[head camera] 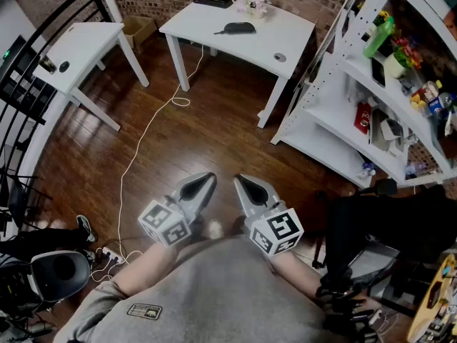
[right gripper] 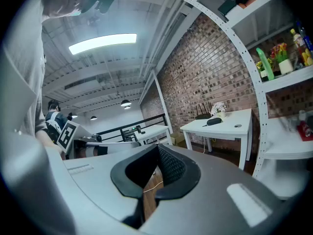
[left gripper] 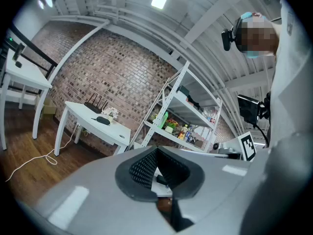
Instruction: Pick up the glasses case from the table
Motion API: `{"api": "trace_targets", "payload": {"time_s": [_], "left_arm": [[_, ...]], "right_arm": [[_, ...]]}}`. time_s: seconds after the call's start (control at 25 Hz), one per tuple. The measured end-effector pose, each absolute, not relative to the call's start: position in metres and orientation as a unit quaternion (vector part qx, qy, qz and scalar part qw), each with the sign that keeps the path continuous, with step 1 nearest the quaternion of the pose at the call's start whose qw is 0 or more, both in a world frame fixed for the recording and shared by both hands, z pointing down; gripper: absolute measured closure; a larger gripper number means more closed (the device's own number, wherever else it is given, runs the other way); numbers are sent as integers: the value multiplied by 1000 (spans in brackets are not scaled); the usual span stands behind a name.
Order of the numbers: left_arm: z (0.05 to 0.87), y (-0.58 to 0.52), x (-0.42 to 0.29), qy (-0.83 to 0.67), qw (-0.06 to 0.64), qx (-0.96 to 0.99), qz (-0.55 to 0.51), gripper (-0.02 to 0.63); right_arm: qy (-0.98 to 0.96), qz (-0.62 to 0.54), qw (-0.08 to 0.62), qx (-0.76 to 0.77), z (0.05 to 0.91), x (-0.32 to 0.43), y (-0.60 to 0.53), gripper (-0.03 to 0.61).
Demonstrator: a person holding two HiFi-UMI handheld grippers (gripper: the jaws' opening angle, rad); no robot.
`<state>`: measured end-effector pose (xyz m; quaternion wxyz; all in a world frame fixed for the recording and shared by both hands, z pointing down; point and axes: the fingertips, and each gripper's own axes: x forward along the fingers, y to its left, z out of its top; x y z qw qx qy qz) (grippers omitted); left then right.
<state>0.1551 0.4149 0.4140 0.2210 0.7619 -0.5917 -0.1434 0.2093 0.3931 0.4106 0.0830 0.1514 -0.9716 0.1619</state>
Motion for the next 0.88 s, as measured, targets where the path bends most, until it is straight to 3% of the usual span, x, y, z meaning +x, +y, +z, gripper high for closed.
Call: {"api": "trace_targets", "payload": {"time_s": [0.36,0.88], "left_arm": [[419,388,126,-594,223,759,-149,612],[409,247,77,-591,210,768,-127,612]], "right_arm": [[-972,157,83,155,414,180,367,566],[-970,159,65,170,412,135,230,566]]}}
